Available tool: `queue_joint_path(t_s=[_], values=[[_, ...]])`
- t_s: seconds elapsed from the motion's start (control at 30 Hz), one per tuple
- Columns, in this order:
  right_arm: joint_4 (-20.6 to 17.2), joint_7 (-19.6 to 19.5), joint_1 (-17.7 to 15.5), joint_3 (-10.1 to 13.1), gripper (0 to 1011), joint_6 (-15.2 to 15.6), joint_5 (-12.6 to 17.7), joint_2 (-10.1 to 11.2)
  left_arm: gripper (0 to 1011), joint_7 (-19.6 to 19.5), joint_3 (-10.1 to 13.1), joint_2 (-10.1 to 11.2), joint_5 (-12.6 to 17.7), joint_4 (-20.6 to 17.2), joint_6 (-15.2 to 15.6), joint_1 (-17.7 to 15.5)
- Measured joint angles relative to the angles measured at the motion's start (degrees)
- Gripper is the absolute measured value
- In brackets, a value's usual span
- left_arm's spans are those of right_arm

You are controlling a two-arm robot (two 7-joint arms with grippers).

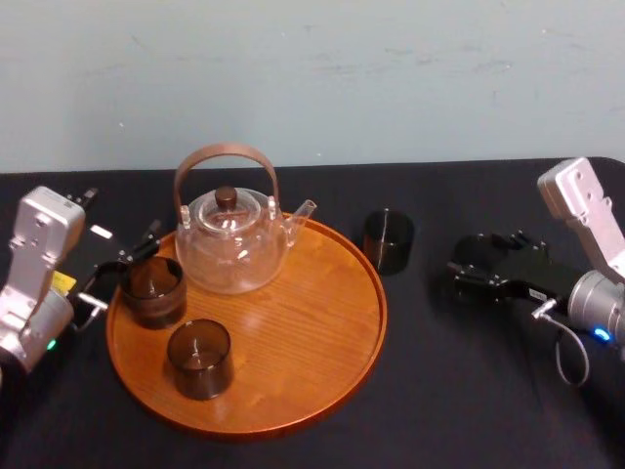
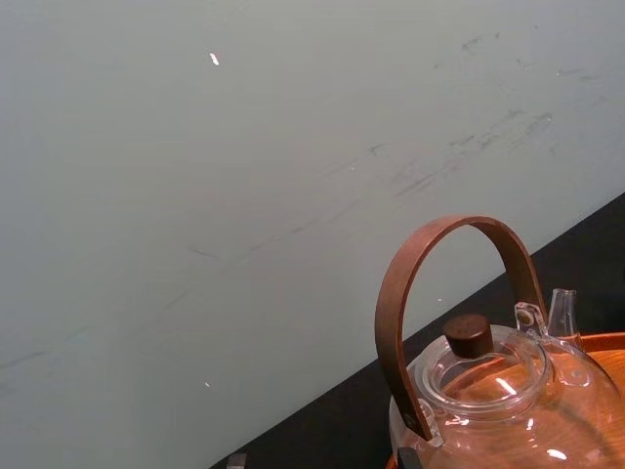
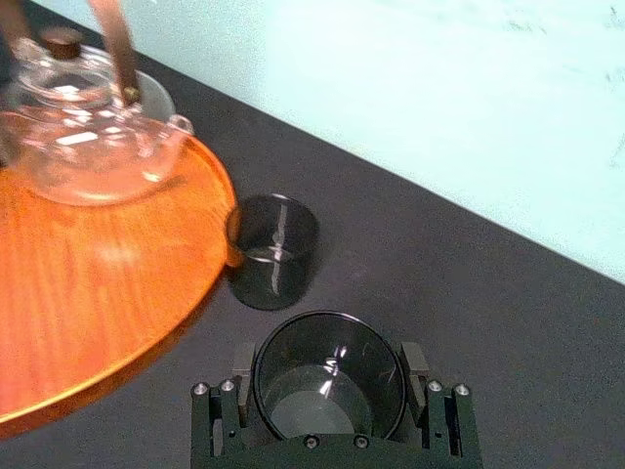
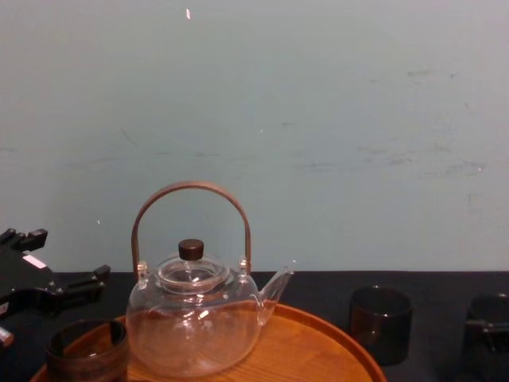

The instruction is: Pick up the glass from the table and place it on the tray.

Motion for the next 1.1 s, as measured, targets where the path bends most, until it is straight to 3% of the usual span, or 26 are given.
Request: queue_joint_path(t_s=[0.33, 0.6, 1.1], values=[[-5.7, 2.5, -0.9, -0.8, 909, 0.9, 1.2, 2.3, 1001, 0.0, 0.0, 0.0, 0.0, 0.0, 0.0, 0.0], [-7.8, 4.4, 0.6, -4.1, 909, 0.3, 1.0, 2.9, 1001, 0.0, 0.0, 0.0, 0.0, 0.0, 0.0, 0.0], [-7.3, 7.0, 4.4, -10.9, 909, -1.2, 0.1, 1.0, 1001, 0.0, 0.0, 0.0, 0.0, 0.0, 0.0, 0.0]])
